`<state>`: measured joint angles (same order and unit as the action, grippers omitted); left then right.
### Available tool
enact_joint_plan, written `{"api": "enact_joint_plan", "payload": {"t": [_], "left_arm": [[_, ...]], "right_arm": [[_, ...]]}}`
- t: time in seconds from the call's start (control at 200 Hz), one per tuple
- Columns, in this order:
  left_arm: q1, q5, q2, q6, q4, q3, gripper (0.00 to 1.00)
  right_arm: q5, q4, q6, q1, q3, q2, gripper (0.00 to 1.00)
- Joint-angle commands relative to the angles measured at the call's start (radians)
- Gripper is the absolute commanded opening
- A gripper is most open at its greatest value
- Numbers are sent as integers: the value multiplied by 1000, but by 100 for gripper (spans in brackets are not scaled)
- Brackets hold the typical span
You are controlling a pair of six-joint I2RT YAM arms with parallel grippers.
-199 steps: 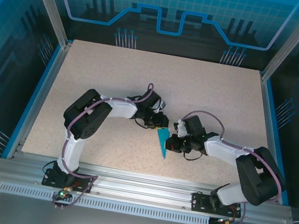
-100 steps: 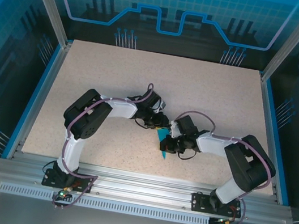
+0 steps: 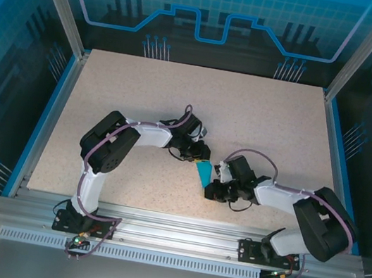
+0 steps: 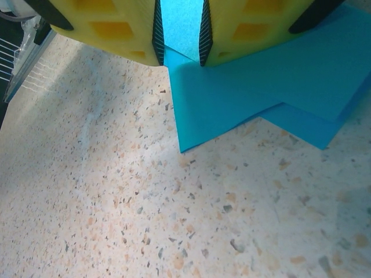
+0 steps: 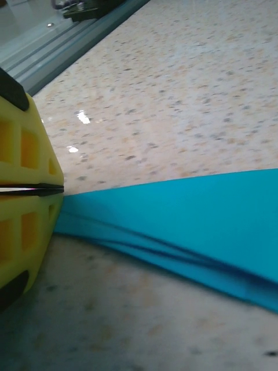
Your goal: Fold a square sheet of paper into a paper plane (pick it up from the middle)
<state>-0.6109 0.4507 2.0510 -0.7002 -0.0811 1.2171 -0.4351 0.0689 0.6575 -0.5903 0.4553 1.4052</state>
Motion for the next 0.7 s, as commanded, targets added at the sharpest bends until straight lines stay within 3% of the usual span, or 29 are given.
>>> {"api": "enact_joint_plan", "payload": {"t": [0.0,0.195,0.325,0.405,0.5,0.695], "left_arm": [[3,-38,8,25,-57,12,28],[-4,-38,-111,21,-83,12,37],[-29,-124,-219,2,-168,11,55],[-54,-209,-263,-16,-254,14,63],[-91,-298,-283,-45,-325,12,65],[-153,-394,-273,-116,-379,6,67]], "right_arm": [[2,202,-9,2,-25,-92,13],[195,413,-31,87,24,-358,25],[329,471,-31,160,54,-483,44],[292,440,-59,198,61,-505,52],[255,411,-62,211,74,-471,59],[209,358,-37,229,74,-342,59]]}}
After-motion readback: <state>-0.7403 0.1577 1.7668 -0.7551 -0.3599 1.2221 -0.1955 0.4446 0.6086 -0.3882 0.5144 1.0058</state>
